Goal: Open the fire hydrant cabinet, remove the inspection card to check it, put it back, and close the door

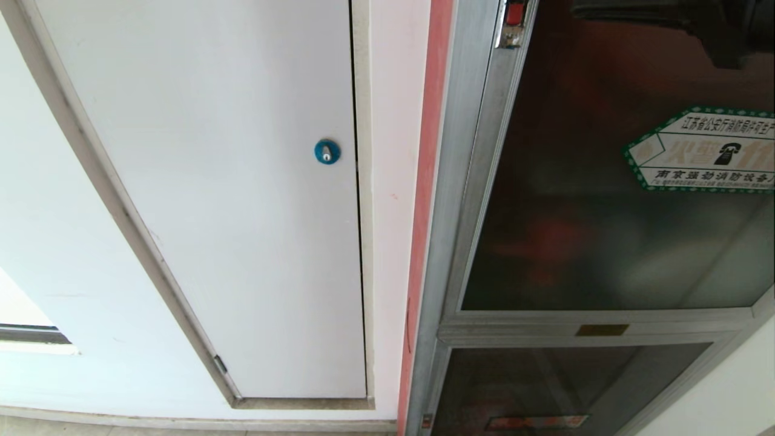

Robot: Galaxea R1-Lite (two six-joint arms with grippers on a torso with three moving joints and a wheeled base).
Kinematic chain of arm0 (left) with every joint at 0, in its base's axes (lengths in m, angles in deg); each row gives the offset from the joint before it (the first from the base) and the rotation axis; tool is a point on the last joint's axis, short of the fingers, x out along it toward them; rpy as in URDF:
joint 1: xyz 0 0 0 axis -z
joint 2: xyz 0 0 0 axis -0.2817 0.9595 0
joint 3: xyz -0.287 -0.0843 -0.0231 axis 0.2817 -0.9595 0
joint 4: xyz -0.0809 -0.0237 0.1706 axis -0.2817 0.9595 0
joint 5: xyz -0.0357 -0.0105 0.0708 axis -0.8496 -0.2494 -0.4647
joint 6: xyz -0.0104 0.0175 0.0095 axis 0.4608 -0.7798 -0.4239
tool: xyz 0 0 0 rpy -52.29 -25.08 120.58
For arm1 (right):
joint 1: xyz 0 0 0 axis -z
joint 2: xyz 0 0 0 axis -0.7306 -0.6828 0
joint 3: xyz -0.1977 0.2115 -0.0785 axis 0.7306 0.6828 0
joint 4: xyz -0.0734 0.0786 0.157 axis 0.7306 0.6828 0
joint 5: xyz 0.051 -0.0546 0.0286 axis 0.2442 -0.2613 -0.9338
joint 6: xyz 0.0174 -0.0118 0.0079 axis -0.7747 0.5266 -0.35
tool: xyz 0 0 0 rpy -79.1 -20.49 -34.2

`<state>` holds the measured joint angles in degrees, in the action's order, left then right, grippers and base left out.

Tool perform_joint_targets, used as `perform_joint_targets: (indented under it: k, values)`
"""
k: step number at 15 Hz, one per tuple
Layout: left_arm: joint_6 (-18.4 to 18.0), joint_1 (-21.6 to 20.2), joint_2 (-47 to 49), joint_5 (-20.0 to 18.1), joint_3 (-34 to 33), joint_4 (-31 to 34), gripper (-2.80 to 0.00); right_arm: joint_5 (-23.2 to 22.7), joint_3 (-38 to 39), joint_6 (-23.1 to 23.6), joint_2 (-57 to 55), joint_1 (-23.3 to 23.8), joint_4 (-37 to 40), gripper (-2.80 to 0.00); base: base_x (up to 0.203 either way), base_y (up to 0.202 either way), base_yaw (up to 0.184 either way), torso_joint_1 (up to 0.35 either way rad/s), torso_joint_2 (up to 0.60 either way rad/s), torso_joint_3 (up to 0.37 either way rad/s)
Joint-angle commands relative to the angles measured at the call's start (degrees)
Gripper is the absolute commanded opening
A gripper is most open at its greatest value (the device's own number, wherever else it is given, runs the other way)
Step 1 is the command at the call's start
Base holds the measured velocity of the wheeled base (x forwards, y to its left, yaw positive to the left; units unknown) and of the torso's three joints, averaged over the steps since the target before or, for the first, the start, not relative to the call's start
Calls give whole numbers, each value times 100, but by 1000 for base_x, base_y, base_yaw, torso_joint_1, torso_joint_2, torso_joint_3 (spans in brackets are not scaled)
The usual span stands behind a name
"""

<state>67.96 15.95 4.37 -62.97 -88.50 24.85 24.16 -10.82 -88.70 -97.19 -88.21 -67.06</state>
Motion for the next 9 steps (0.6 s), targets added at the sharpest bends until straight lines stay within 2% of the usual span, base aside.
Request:
perform_joint_targets:
  k: [1, 4, 9]
  values:
    - [0, -2, 5, -1, 0, 1, -280, 481, -15, 239, 29, -319, -3, -280, 0, 0, 0, 0, 0, 0]
    - [0, -2, 5, -1, 0, 1, -280, 1362, -117, 616, -88, -761, -12, -280, 0, 0, 0, 0, 0, 0]
    - [0, -2, 5, -1, 0, 1, -280, 1790, -44, 657, -197, -802, -56, -280, 0, 0, 0, 0, 0, 0]
